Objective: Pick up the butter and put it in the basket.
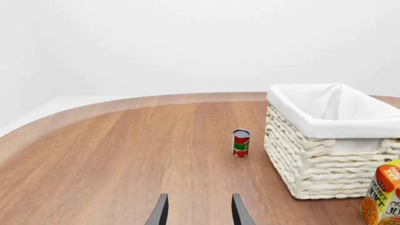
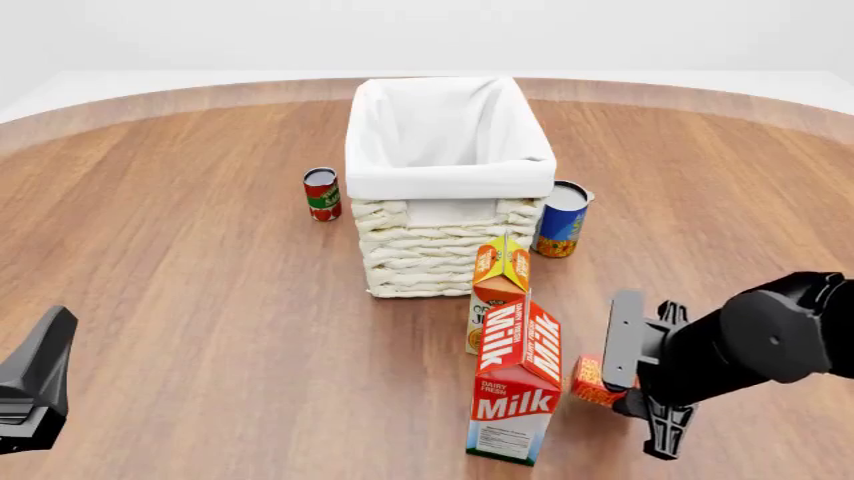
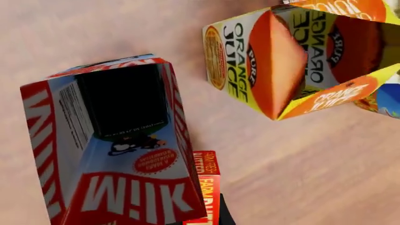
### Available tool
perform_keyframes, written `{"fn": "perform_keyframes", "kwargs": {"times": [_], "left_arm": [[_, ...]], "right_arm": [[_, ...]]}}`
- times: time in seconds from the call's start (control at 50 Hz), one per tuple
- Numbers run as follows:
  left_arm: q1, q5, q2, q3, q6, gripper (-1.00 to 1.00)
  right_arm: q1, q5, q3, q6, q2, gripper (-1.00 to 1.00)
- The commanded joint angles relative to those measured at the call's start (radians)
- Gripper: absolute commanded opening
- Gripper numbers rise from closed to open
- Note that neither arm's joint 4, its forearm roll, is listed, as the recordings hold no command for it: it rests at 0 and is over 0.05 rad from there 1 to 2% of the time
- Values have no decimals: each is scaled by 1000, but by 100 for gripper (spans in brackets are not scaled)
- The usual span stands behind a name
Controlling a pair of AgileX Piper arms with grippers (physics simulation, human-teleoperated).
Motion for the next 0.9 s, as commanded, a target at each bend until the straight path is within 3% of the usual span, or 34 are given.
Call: {"fn": "perform_keyframes", "kwargs": {"times": [0.02,0.26,0.52,0.62,0.68,0.9], "left_arm": [[0,0,0,0,0,100],[0,0,0,0,0,100],[0,0,0,0,0,100],[0,0,0,0,0,100],[0,0,0,0,0,100],[0,0,0,0,0,100]], "right_arm": [[-42,72,-22,-19,-106,-100],[-74,186,-92,-23,-218,-100],[48,323,-266,167,-342,-100],[137,336,-371,312,-370,-100],[177,331,-434,367,-385,-100],[246,288,-559,453,-406,-100]]}}
